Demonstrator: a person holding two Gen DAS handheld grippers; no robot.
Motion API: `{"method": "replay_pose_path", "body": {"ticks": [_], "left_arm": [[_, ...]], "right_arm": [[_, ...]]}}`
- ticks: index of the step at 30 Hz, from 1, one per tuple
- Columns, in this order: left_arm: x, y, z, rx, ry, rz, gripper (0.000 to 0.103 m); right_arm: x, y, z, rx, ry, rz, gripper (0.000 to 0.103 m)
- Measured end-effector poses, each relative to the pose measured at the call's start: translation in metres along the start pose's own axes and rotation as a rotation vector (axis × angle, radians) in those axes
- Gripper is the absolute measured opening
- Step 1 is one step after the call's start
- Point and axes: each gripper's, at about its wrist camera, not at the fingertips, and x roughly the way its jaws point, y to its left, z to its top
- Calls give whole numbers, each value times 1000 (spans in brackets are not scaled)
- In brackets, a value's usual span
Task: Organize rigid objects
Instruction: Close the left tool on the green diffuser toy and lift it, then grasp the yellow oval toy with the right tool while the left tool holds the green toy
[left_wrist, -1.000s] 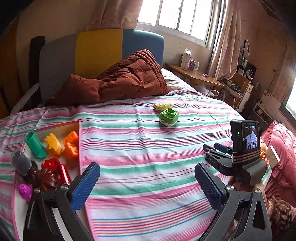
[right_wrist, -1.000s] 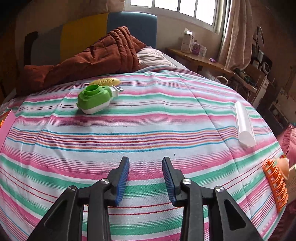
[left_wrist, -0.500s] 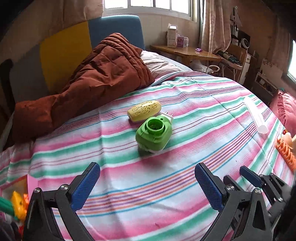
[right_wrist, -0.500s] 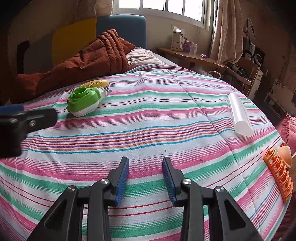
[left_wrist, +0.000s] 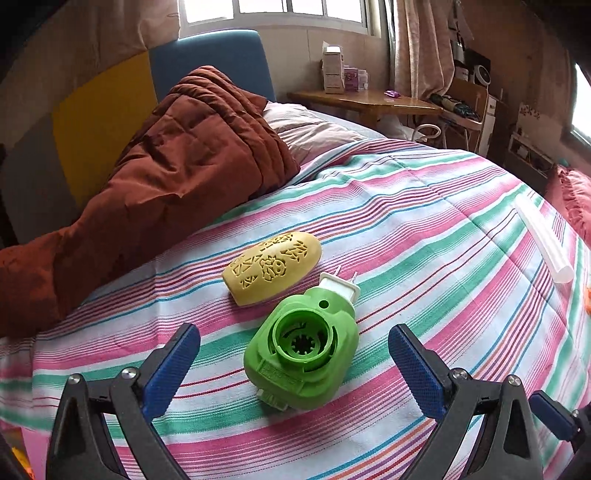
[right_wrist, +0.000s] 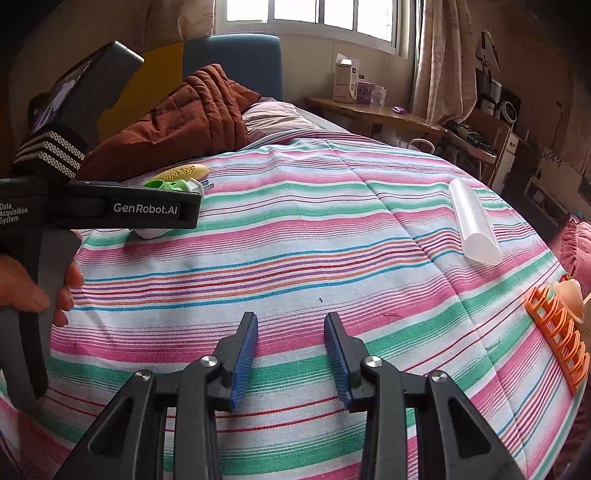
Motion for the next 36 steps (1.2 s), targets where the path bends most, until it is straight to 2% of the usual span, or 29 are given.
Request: {"method": "replay_pose_path", "body": {"ticks": [1,3,8,12,22,26,30,32,34,36], "left_arm": [[1,-1,-1,0,-1,0,91],[6,-2,-3,4,28,-21,63],[-3,0,-14,-9,20,-64,62],[-22,9,-32,-53,5,-38,62],[-84,42,-86,-171,-79,96,61],[-98,55,-102,-226,-81,118,54],[-103,69,-115,-292,-67,119,53],[-100,76,-118,-328,-54,122,53],[-98,79,-120,-345,-46,109,53],[-96,78,-122,-342,-40,104,53]], "right_arm": [[0,0,0,1,-2,-3,37],[0,-1,0,3,-2,-6,37],[0,-1,-1,5,-2,-7,37],[-1,-1,-2,6,-3,-9,37],[-1,-4,-1,18,-1,1,37],[-1,-8,0,37,1,19,37],[-1,-7,0,36,5,18,39],[1,-4,1,18,24,46,48],[3,1,5,-11,44,104,49],[3,6,9,-39,59,201,48]]}}
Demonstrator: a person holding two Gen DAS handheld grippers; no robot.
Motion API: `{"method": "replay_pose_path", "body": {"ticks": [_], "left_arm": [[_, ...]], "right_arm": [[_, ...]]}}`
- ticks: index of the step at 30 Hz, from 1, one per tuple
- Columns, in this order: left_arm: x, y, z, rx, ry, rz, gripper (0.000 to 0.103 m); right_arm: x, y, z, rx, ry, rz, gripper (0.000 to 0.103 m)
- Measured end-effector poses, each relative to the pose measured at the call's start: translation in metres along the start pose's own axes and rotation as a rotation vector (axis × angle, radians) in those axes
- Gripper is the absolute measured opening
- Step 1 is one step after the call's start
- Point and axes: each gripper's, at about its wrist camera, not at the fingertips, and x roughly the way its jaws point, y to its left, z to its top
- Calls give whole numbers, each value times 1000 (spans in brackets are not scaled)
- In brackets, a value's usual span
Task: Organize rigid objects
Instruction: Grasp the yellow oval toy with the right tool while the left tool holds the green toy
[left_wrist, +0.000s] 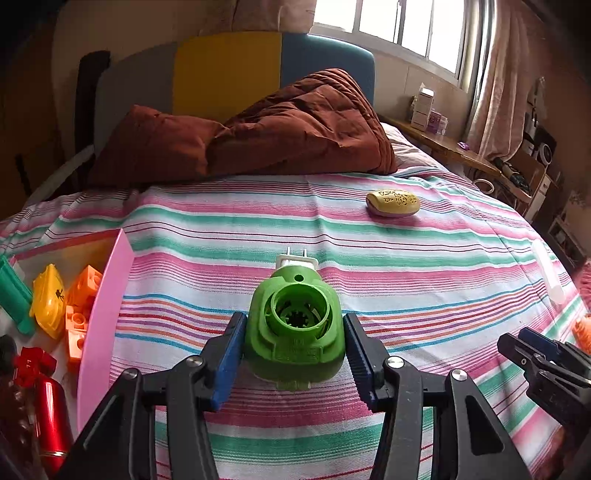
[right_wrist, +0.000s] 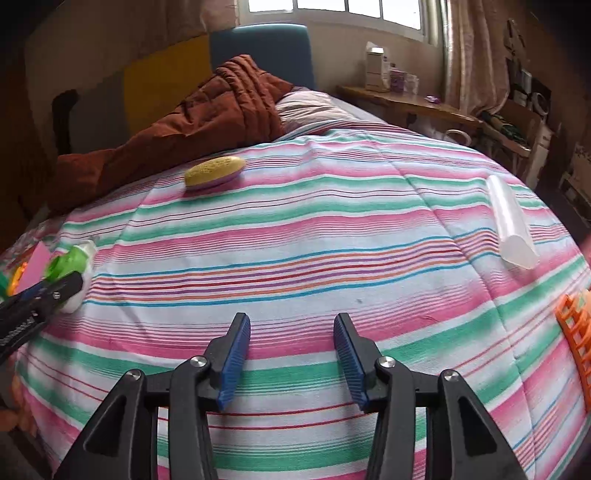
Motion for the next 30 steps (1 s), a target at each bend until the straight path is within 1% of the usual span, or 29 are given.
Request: {"method": "replay_pose_path", "body": {"ticks": [1,2,5,8,11,15,16,18,20,23,25,26,28,29,30], "left_arm": [[1,0,0,1,4,-2,53],[3,0,-1,-2,10,-6,53],[7,4,-1,-25,26,-32,53],[7,4,-2,-23,24,-31,53],[8,4,-2,-23,25,-32,53],[9,7,-3,-34,24,-49,53],[9,7,-3,-35,22,-51,53],[9,8,-3,-37,21,-54,53],[10,9,-3,-42,19,-61,53],[10,11,-3,-55,17,-77,53],[10,12,-3,-60,15,-82,53],[11,11,-2,-58,15,-80,53],[11,10,-2,-56,15,-77,53],[11,10,-2,-57,14,-78,53],[10,10,-2,-58,13,-79,53]], "right_arm": [[2,4,4,-23,14,39,47],[4,9,9,-50,19,60,47],[7,24,34,-116,-3,105,47],[19,35,72,-116,-20,134,47],[41,47,112,-136,-12,122,47],[75,68,157,-191,-3,79,47],[82,72,166,-194,-2,85,47],[98,81,181,-214,27,98,47],[117,90,188,-251,79,93,47],[142,95,186,-286,173,98,47],[146,90,180,-264,193,114,47],[144,83,176,-221,204,146,49],[141,67,164,-105,270,254,49],[137,60,156,-63,289,307,49],[130,55,148,-40,280,342,49]]}}
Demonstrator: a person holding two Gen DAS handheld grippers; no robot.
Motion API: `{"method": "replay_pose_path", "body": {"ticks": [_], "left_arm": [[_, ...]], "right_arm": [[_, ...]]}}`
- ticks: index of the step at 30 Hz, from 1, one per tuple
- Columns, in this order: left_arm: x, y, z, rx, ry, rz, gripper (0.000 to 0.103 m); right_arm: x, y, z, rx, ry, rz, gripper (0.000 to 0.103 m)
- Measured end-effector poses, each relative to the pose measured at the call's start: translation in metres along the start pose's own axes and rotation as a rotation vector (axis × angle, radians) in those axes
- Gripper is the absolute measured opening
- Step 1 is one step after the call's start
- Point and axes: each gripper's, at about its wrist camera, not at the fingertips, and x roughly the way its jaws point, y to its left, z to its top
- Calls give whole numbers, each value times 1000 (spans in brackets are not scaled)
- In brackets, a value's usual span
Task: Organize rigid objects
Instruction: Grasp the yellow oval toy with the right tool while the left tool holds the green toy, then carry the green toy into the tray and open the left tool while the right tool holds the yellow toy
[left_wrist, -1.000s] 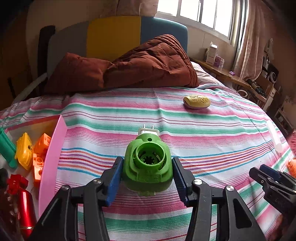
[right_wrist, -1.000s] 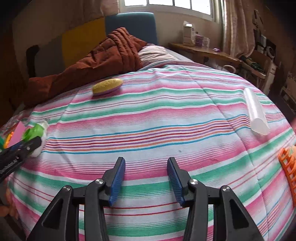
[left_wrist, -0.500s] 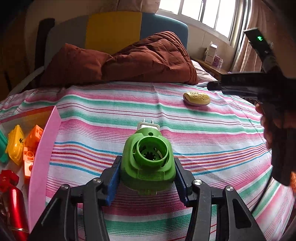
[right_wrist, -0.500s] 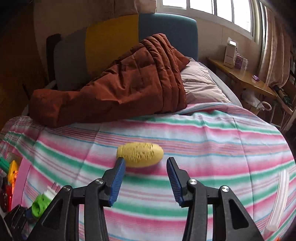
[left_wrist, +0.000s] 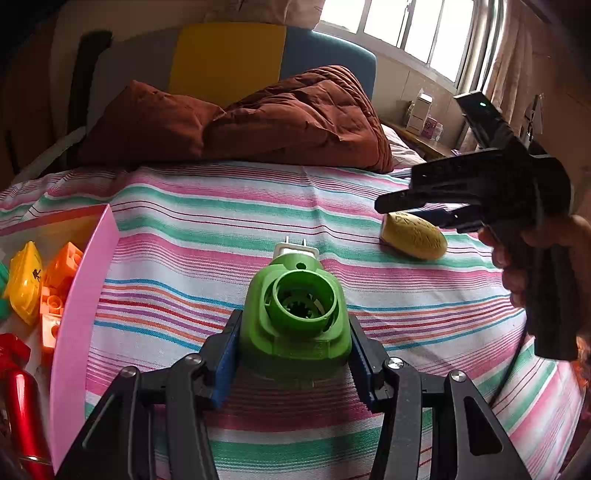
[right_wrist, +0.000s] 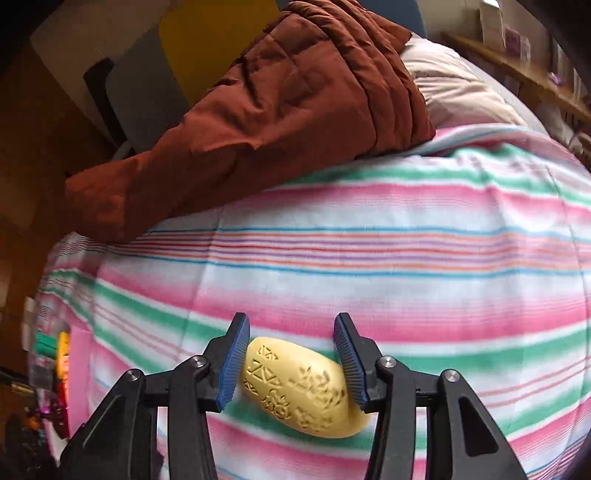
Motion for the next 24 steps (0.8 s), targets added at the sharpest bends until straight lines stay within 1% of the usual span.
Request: {"method": "replay_pose_path", "body": {"ticks": [4,6,7,10,12,13,15,16,17,21,24], "left_arm": [[0,1,0,-6,-3,-6,53],[0,1,1,-7,-3,-8,53],[0,1,0,-7,-3,-8,53],[0,1,0,-7,-3,-8,53],[0,1,0,-6,-3,-7,53],[0,1,1,-5,-3,-7,53],[0,1,1,-4,-3,-6,53],[0,2,1,-4,-3,-6,53],[0,2,1,-4,-3,-6,53],[-1,1,1,-3,-3,-5,53],[-1,2,0,-2,-2,-4,53]], "right_arm": [[-25,-5,-25,4,-64,32,49],[-31,-1,-31,-34,-85,39,53],[-31,2,-31,-72,-79,22,55],[-22,18,-34,-205,-41,-85,55],[-16,24,-40,-235,-7,-121,55],[-14,26,-42,-236,-9,-142,55],[-14,22,-47,-218,-25,-153,55],[-14,21,-50,-205,-39,-159,49],[-16,20,-55,-201,-64,-169,45],[-25,22,-80,-188,-124,-208,44],[-37,27,-106,-173,-151,-248,44]]}}
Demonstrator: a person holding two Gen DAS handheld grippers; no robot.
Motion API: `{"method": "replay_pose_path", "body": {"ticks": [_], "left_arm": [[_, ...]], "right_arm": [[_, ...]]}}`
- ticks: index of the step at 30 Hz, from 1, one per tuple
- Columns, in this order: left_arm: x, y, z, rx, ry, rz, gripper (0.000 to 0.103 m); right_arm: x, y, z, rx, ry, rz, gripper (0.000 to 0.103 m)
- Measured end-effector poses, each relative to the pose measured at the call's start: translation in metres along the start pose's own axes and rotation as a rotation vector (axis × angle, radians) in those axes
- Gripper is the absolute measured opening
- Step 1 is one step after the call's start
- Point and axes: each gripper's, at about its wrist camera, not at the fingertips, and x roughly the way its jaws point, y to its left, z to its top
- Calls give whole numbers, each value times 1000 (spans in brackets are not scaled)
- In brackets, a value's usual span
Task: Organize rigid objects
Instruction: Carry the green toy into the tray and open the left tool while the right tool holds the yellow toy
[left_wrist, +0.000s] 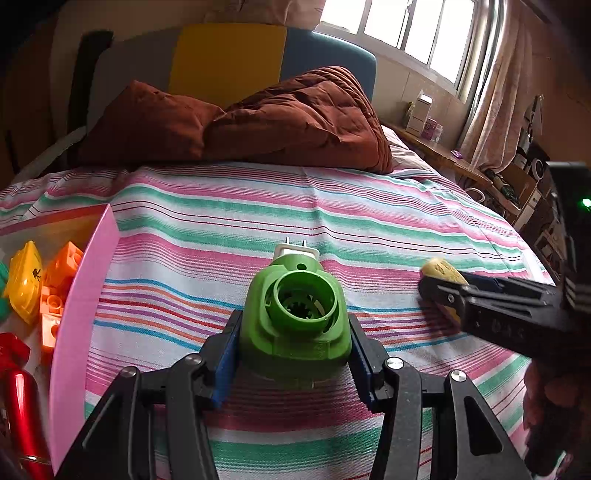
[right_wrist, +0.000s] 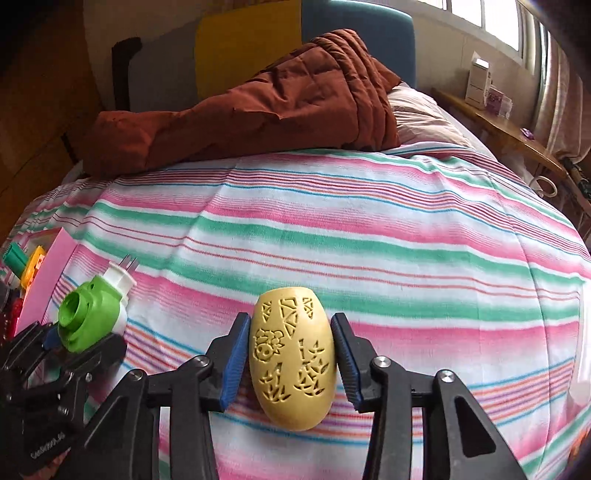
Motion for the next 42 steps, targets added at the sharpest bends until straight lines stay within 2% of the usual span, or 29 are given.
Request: {"method": "replay_pose_path", "body": {"ticks": [7,10,15,21,27,29,30,32,35,37,42], "left_arm": [[0,-1,0,7,8,9,53],[-1,-3,1,12,18,16,53],[-7,2,4,-11,44,-12,53],[-33,12,-11,-77,53,-38,53],[-60,8,-38,-40,74,-35,53],[-65,2,-43,2,73,-18,56],[-65,-1,-43,18,74,-9,64],[-66,-5,-43,30,71,-4,72],[-60,-7,-42,33,87,4,69],[-57,-8,-41,39,93,32,53],[-62,-4,-39,41,100,-10,53]], "right_arm": [[-51,18,-64,141,-44,-19,45],[-62,24,-80,188,-72,-29,45],[-63,26,-84,196,-111,-81,44],[-61,28,-85,193,-117,-91,44],[-62,29,-87,191,-121,-94,44],[-62,29,-87,190,-121,-95,44],[-61,29,-86,189,-121,-97,44],[-61,29,-86,188,-121,-99,44],[-61,29,-86,190,-122,-97,44],[-61,28,-87,191,-123,-96,44],[-60,30,-86,188,-120,-104,44]]}}
